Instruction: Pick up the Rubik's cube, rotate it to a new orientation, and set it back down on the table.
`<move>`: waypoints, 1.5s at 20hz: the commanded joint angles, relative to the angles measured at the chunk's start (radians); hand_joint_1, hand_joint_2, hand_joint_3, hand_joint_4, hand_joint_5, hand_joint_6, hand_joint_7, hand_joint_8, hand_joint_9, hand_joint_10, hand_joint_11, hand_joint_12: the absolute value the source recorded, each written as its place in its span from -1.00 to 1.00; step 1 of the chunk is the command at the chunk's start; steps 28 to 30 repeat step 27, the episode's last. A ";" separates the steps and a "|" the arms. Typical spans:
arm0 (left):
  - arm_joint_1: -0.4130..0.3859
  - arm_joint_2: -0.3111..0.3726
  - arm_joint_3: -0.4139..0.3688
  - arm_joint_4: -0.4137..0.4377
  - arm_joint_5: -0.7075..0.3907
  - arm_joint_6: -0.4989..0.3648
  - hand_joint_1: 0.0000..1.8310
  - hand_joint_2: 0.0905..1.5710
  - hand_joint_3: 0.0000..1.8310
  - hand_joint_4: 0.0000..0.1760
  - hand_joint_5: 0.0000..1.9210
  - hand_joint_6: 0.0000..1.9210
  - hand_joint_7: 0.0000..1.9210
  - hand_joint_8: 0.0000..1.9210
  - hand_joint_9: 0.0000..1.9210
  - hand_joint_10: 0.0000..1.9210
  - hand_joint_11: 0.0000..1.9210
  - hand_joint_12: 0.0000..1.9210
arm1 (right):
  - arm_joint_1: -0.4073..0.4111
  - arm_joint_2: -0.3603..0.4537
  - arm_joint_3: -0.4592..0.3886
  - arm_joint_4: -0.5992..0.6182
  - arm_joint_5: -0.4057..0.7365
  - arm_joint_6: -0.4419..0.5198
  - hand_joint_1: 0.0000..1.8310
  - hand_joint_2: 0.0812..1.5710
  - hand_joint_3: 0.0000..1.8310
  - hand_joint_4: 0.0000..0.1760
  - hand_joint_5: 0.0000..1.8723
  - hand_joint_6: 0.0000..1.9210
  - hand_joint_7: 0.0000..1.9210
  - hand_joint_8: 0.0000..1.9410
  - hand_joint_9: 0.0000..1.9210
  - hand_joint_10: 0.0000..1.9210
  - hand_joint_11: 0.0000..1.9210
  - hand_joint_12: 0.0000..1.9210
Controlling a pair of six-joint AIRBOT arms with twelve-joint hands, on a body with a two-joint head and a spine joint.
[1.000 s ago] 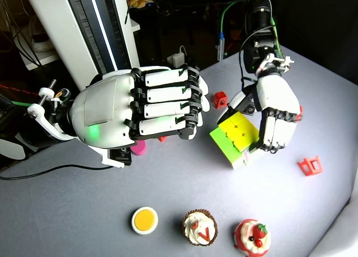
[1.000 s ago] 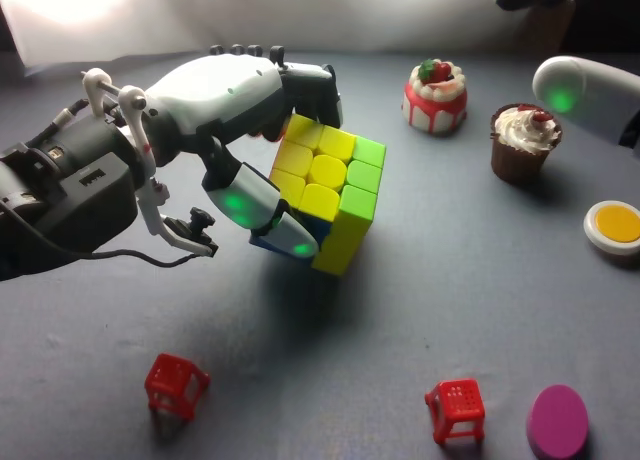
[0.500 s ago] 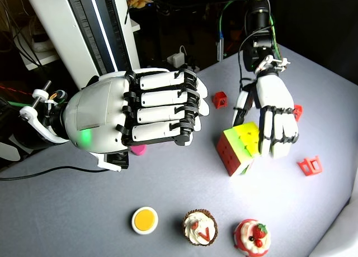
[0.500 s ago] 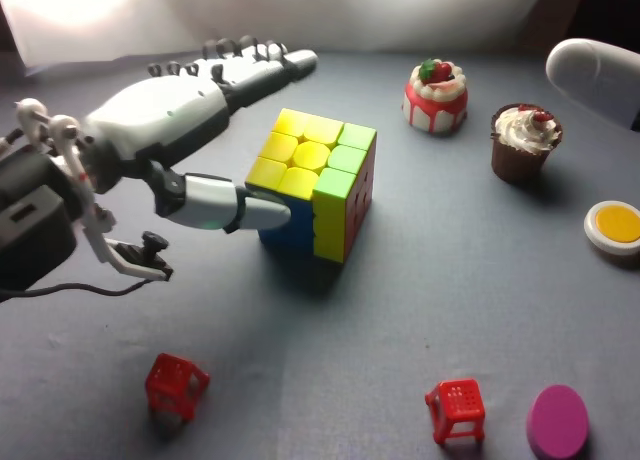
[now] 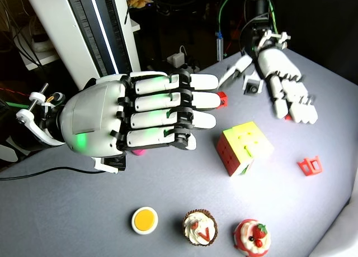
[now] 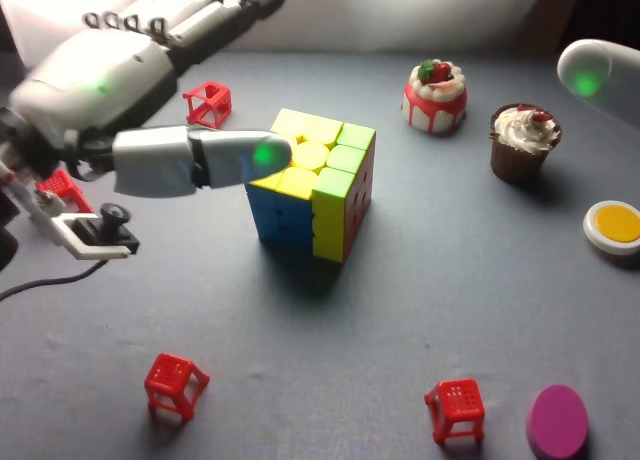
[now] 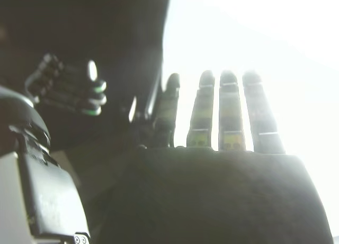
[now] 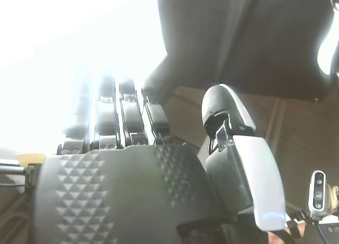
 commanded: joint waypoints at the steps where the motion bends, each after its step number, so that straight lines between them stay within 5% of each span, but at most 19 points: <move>1: -0.001 0.008 -0.007 -0.013 -0.172 0.000 -1.00 0.06 -0.99 0.78 -1.00 -1.00 -1.00 -1.00 -1.00 -1.00 -1.00 -1.00 | 0.003 0.004 -0.001 0.031 0.118 0.006 -1.00 0.66 -1.00 -1.00 -1.00 -1.00 -1.00 -1.00 -1.00 -1.00 -1.00 -0.98; 2: 0.004 0.015 -0.011 -0.019 -0.189 0.002 -1.00 0.17 -0.99 -0.39 -1.00 -1.00 -1.00 -1.00 -1.00 -1.00 -1.00 -1.00 | 0.002 0.006 -0.002 0.035 0.119 0.006 -1.00 0.65 -1.00 -1.00 -1.00 -1.00 -1.00 -1.00 -1.00 -1.00 -1.00 -1.00; 3: 0.010 0.023 -0.017 -0.025 -0.210 0.005 -1.00 0.17 -0.99 -0.22 -1.00 -1.00 -1.00 -1.00 -1.00 -1.00 -1.00 -1.00 | 0.001 0.007 -0.002 0.039 0.123 0.006 -1.00 0.64 -1.00 -1.00 -1.00 -1.00 -1.00 -1.00 -1.00 -1.00 -1.00 -1.00; 6: 0.026 0.042 -0.033 -0.039 -0.262 0.015 -1.00 0.21 -0.98 0.92 -1.00 -1.00 -1.00 -1.00 -1.00 -1.00 -1.00 -1.00 | -0.006 0.012 -0.007 0.050 0.141 0.006 -1.00 0.61 -1.00 -1.00 -1.00 -1.00 -1.00 -1.00 -1.00 -1.00 -1.00 -1.00; 10: 0.056 0.064 -0.049 -0.071 -0.340 0.017 -1.00 0.23 -0.98 1.00 -1.00 -1.00 -1.00 -1.00 -1.00 -1.00 -1.00 -1.00 | -0.009 0.030 -0.023 0.062 0.181 0.006 -1.00 0.59 -1.00 -1.00 -1.00 -1.00 -1.00 -1.00 -1.00 -1.00 -1.00 -1.00; 11: 0.061 0.070 -0.053 -0.075 -0.356 0.019 -1.00 0.25 -0.97 0.71 -1.00 -1.00 -1.00 -1.00 -1.00 -1.00 -1.00 -1.00 | -0.010 0.037 -0.030 0.066 0.190 0.006 -1.00 0.59 -1.00 -1.00 -1.00 -1.00 -1.00 -1.00 -1.00 -1.00 -1.00 -1.00; 13: 0.071 0.083 -0.067 -0.084 -0.390 0.036 -1.00 0.24 -0.98 0.62 -1.00 -1.00 -1.00 -1.00 -1.00 -1.00 -1.00 -1.00 | -0.012 0.049 -0.040 0.070 0.213 0.006 -1.00 0.59 -1.00 -1.00 -1.00 -1.00 -1.00 -1.00 -1.00 -1.00 -1.00 -1.00; 15: 0.081 0.086 -0.073 -0.095 -0.429 0.038 -1.00 0.24 -0.98 0.66 -1.00 -1.00 -1.00 -1.00 -1.00 -1.00 -1.00 -1.00 | -0.017 0.055 -0.045 0.078 0.231 0.006 -1.00 0.60 -1.00 -1.00 -1.00 -1.00 -1.00 -1.00 -1.00 -1.00 -1.00 -1.00; 16: 0.088 0.087 -0.076 -0.106 -0.460 0.038 -1.00 0.16 -1.00 0.75 -1.00 -1.00 -1.00 -1.00 -1.00 -1.00 -1.00 -1.00 | -0.026 0.062 -0.049 0.090 0.249 0.006 -1.00 0.65 -1.00 -1.00 -1.00 -1.00 -1.00 -1.00 -1.00 -1.00 -1.00 -1.00; 17: 0.091 0.088 -0.077 -0.107 -0.473 0.038 -1.00 0.29 -0.96 0.95 -1.00 -1.00 -1.00 -1.00 -1.00 -1.00 -1.00 -1.00 | -0.031 0.068 -0.052 0.096 0.260 0.006 -0.92 0.68 -0.99 -1.00 -1.00 -1.00 -1.00 -1.00 -1.00 -1.00 -1.00 -1.00; 19: 0.100 0.093 -0.083 -0.119 -0.500 0.044 -1.00 0.34 -1.00 0.90 -1.00 -1.00 -1.00 -1.00 -1.00 -1.00 -1.00 -1.00 | -0.039 0.082 -0.063 0.110 0.282 0.006 -0.66 0.65 -1.00 -1.00 -1.00 -1.00 -1.00 -1.00 -1.00 -1.00 -1.00 -1.00; 21: 0.117 0.094 -0.087 -0.142 -0.543 0.049 -1.00 0.29 -1.00 0.97 -1.00 -1.00 -1.00 -1.00 -1.00 -1.00 -1.00 -1.00 | -0.040 0.094 -0.073 0.113 0.313 0.006 -0.61 0.67 -1.00 -1.00 -1.00 -1.00 -1.00 -1.00 -0.99 -0.99 -1.00 -1.00; 22: 0.125 0.097 -0.090 -0.150 -0.567 0.050 -0.87 0.41 -0.98 -0.17 -1.00 -1.00 -1.00 -1.00 -1.00 -1.00 -1.00 -1.00 | -0.040 0.101 -0.079 0.117 0.334 0.006 -0.40 0.59 -1.00 -0.51 -1.00 -1.00 -1.00 -1.00 -0.99 -0.99 -1.00 -1.00; 23: 0.132 0.104 -0.096 -0.153 -0.598 0.054 -0.75 0.39 -0.99 -0.70 -1.00 -1.00 -1.00 -1.00 -1.00 -1.00 -1.00 -1.00 | -0.041 0.114 -0.090 0.121 0.356 0.006 -0.52 0.60 -1.00 -0.26 -1.00 -1.00 -1.00 -1.00 -1.00 -1.00 -0.98 -0.99; 24: 0.136 0.110 -0.101 -0.153 -0.620 0.060 -0.74 0.39 -0.99 -0.48 -1.00 -1.00 -1.00 -1.00 -1.00 -1.00 -1.00 -1.00 | -0.041 0.124 -0.098 0.121 0.372 0.006 -0.49 0.58 -0.98 -0.38 -1.00 -1.00 -1.00 -1.00 -0.98 -0.97 -1.00 -0.56; 25: 0.137 0.117 -0.108 -0.151 -0.640 0.071 -0.74 0.39 -0.99 -0.48 -1.00 -1.00 -1.00 -1.00 -1.00 -1.00 -1.00 -1.00 | -0.041 0.133 -0.104 0.121 0.383 0.006 -0.49 0.58 -0.98 -0.38 -1.00 -1.00 -1.00 -1.00 -0.98 -0.97 -1.00 -0.56; 26: 0.138 0.123 -0.115 -0.148 -0.662 0.084 -0.75 0.44 -0.98 -0.69 -1.00 -1.00 -1.00 -1.00 -1.00 -1.00 -1.00 -1.00 | -0.041 0.140 -0.108 0.120 0.397 0.006 -0.43 0.56 -0.99 -0.32 -1.00 -1.00 -1.00 -1.00 -0.96 -0.94 -1.00 -0.23; 27: 0.139 0.127 -0.120 -0.143 -0.682 0.091 -0.70 0.42 -0.99 -0.61 -1.00 -1.00 -1.00 -1.00 -1.00 -1.00 -1.00 -1.00 | -0.043 0.145 -0.112 0.120 0.409 0.006 -0.44 0.55 -1.00 -0.21 -1.00 -1.00 -0.92 -0.97 -0.95 -0.62 -1.00 0.02; 30: 0.139 0.127 -0.120 -0.143 -0.682 0.091 -0.70 0.42 -0.99 -0.61 -1.00 -1.00 -1.00 -1.00 -1.00 -1.00 -1.00 -1.00 | -0.043 0.145 -0.112 0.120 0.409 0.006 -0.44 0.55 -1.00 -0.21 -1.00 -1.00 -0.92 -0.97 -0.95 -0.62 -1.00 0.02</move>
